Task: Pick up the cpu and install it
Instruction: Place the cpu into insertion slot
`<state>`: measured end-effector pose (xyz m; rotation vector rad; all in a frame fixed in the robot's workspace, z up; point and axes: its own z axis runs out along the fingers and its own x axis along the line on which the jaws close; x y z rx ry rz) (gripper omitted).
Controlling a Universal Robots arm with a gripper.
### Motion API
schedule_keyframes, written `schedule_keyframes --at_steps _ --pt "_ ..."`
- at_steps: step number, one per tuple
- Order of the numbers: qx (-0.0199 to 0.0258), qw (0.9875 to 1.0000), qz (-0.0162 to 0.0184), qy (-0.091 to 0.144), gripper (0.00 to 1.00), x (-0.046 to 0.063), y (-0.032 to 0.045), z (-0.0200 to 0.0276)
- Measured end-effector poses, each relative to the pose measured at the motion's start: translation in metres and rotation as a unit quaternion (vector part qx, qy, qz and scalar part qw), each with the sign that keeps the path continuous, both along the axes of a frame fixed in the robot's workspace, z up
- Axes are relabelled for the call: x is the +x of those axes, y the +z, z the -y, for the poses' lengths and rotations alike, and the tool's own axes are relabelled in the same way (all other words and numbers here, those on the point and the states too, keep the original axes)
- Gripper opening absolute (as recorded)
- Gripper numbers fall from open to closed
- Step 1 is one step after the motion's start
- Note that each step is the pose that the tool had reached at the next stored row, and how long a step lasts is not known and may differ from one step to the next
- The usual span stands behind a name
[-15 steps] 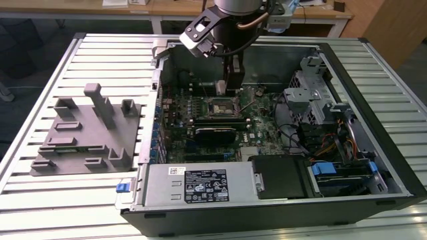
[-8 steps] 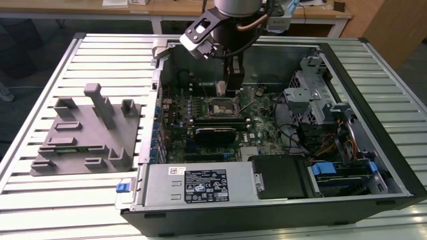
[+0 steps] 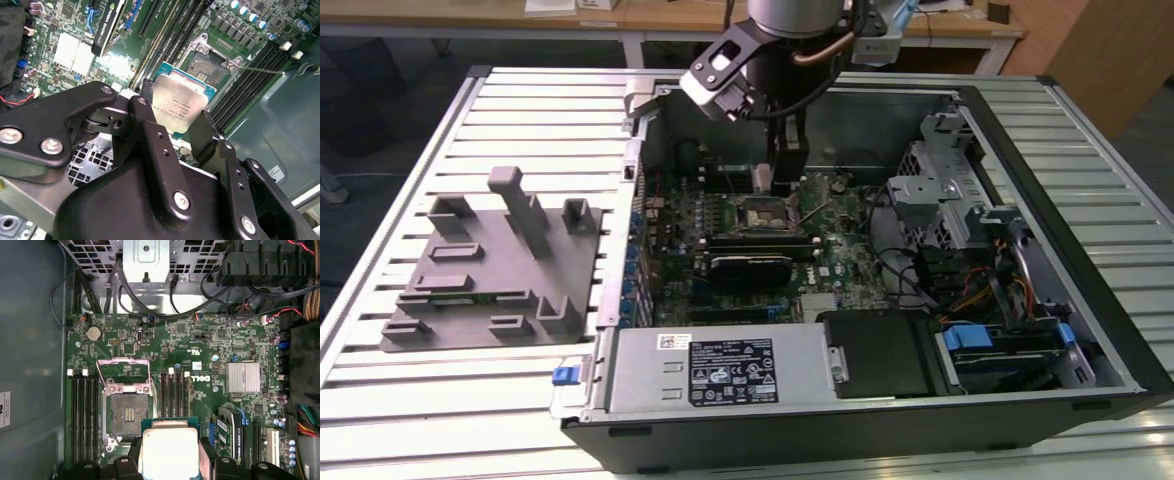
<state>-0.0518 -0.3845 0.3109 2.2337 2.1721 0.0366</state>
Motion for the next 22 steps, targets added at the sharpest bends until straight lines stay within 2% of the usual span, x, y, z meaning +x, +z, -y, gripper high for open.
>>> schedule_keyframes --at_steps 7,14,22 --pt "0.0000 1.0000 0.0013 0.000 0.53 0.000 -0.0024 -0.0009" --pt "0.0000 1.0000 0.0027 0.001 0.53 0.000 -0.0070 -0.0077" --pt "0.0002 1.0000 0.0038 0.001 0.53 0.000 -0.0132 -0.0084"
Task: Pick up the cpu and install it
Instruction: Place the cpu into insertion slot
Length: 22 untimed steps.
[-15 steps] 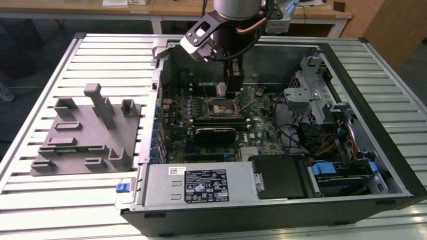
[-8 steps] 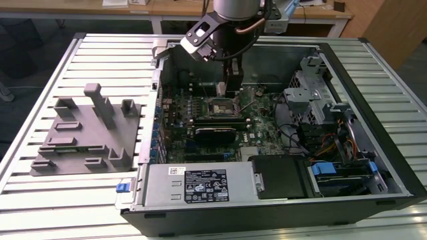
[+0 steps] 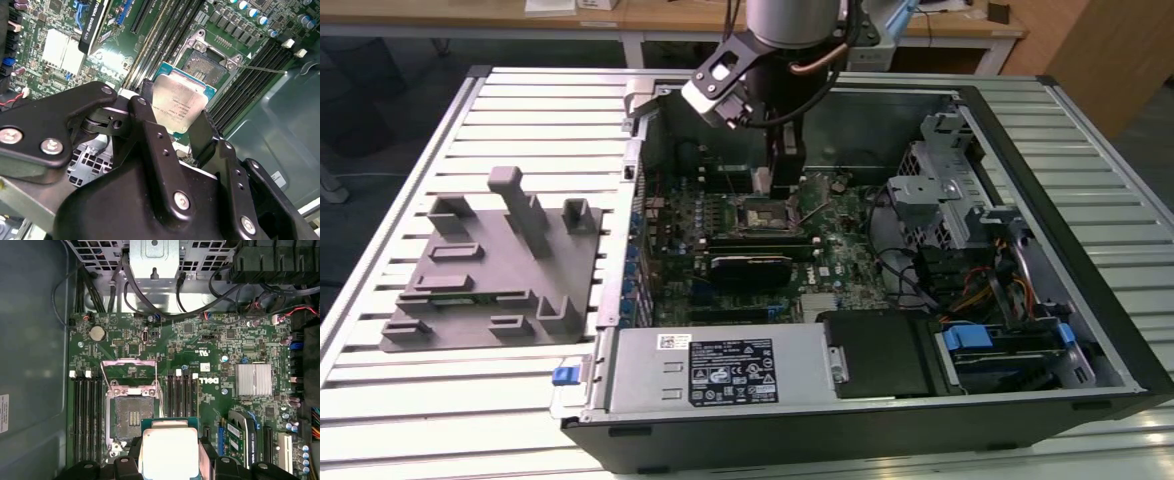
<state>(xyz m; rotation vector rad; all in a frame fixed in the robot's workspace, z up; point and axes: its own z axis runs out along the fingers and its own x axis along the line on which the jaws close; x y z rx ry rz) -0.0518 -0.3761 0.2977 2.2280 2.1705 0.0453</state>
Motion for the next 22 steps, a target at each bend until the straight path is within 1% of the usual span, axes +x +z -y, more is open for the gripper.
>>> schedule_keyframes --at_steps 22 --pt "0.0000 1.0000 0.0001 0.000 0.53 0.0000 -0.0063 0.0000"
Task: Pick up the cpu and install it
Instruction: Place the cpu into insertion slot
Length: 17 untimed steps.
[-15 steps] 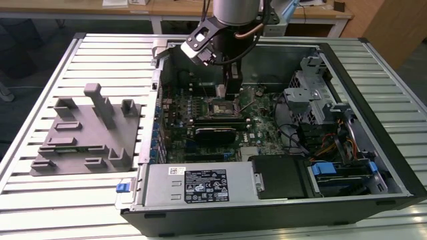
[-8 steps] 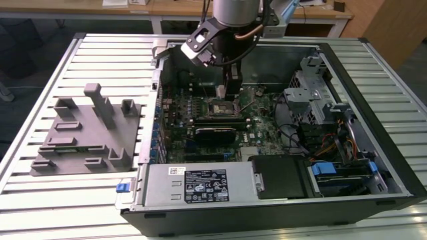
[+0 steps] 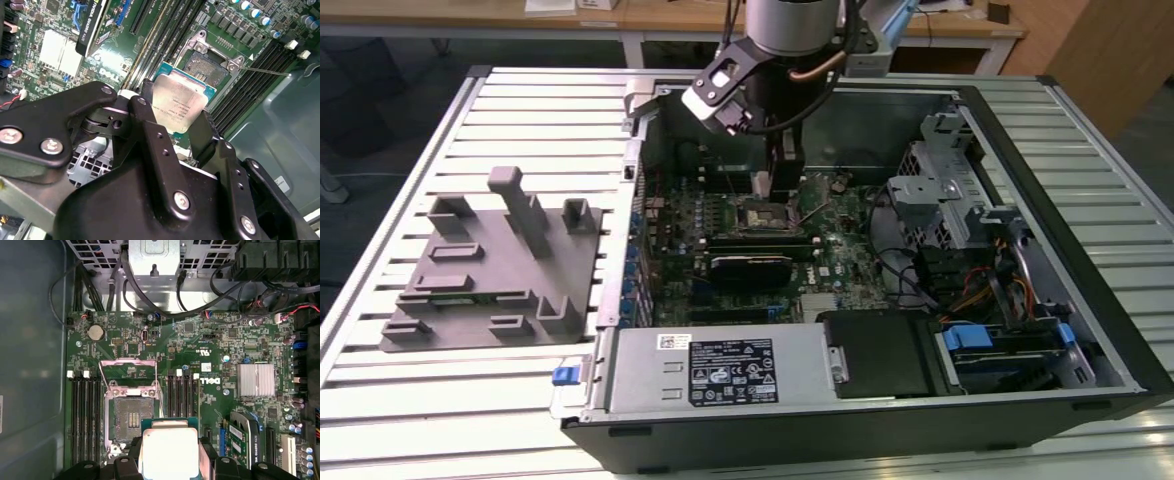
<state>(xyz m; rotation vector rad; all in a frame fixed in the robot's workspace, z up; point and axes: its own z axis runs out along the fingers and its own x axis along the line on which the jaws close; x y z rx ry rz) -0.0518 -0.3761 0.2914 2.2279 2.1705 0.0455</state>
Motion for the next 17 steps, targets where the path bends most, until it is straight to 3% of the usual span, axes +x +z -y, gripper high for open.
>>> schedule_keyframes --at_steps 17 --pt "-0.0001 1.0000 0.0000 0.000 0.53 0.0000 -0.0048 -0.0020"
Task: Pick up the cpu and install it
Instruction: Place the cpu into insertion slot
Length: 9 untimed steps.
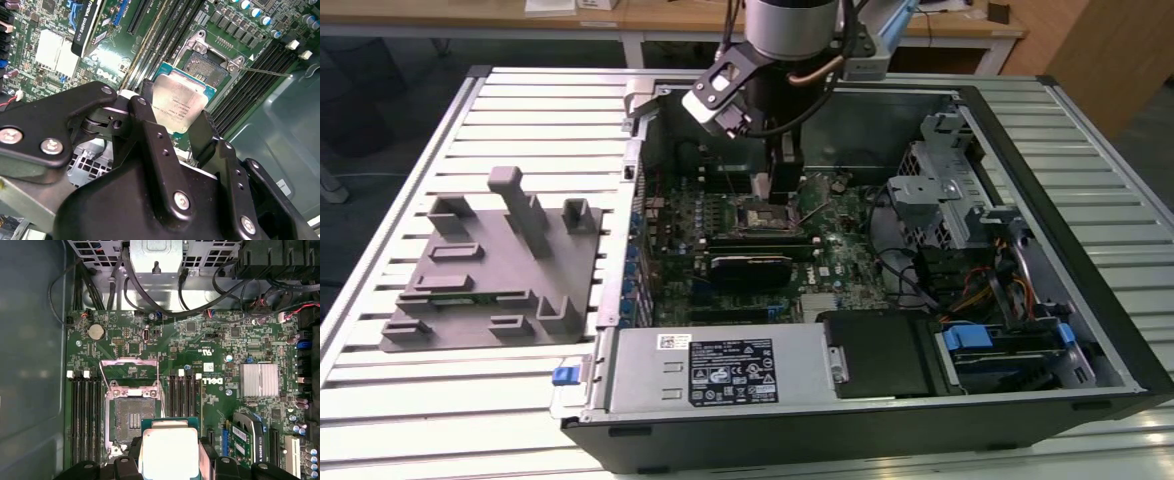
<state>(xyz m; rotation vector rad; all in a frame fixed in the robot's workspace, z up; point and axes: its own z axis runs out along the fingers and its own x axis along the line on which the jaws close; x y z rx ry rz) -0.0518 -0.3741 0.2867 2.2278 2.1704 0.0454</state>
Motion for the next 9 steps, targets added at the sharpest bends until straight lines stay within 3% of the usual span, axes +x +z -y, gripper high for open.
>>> schedule_keyframes --at_steps 9 --pt "0.0001 1.0000 0.0001 0.000 0.53 0.0000 -0.0018 -0.0006"
